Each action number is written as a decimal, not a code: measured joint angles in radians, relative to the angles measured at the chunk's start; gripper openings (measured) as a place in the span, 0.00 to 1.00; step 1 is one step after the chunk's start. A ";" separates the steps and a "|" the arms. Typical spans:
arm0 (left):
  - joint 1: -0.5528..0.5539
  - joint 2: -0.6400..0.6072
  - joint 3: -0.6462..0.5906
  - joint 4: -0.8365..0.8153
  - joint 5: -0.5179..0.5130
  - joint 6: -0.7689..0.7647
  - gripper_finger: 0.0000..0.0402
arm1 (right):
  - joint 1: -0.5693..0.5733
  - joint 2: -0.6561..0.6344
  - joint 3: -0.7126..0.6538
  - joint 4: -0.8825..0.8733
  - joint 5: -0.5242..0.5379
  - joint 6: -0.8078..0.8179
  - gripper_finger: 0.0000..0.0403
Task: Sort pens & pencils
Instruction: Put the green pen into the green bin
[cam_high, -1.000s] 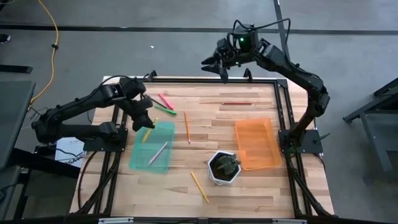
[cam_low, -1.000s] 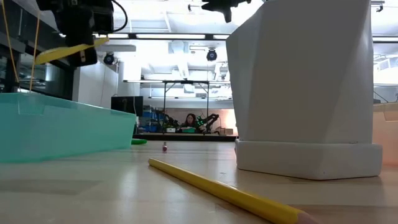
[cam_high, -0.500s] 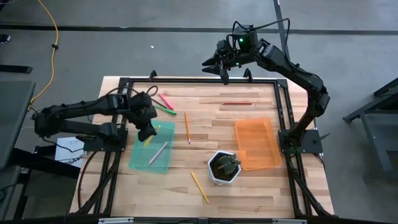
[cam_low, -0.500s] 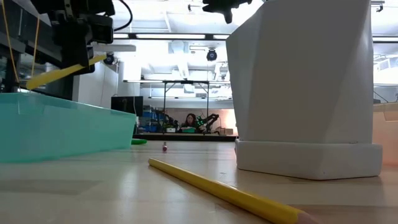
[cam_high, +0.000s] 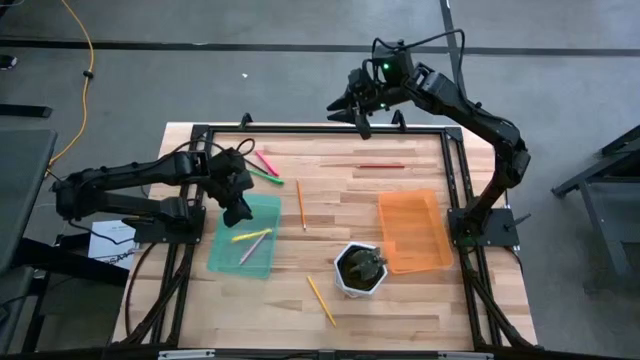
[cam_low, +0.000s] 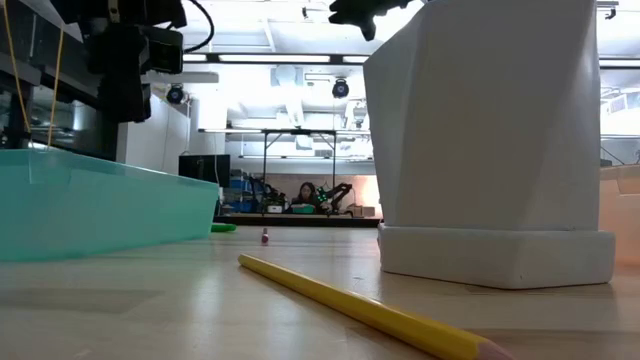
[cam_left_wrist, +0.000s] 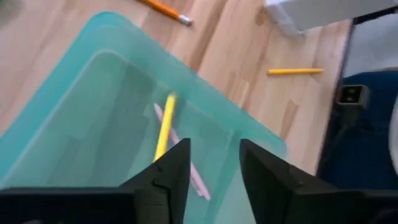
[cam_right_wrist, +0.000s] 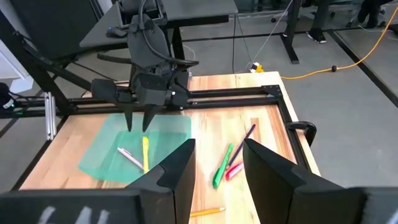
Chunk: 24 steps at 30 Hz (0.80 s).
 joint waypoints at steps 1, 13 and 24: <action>0.000 0.000 0.000 0.005 -0.012 0.004 0.34 | 0.000 0.000 0.000 -0.001 0.000 -0.003 0.31; 0.018 0.047 0.002 0.087 -0.295 0.185 0.25 | 0.000 0.000 0.000 -0.003 0.000 -0.011 0.31; 0.303 0.159 0.125 0.026 -0.216 0.501 0.24 | 0.000 0.000 0.000 -0.003 0.002 0.021 0.31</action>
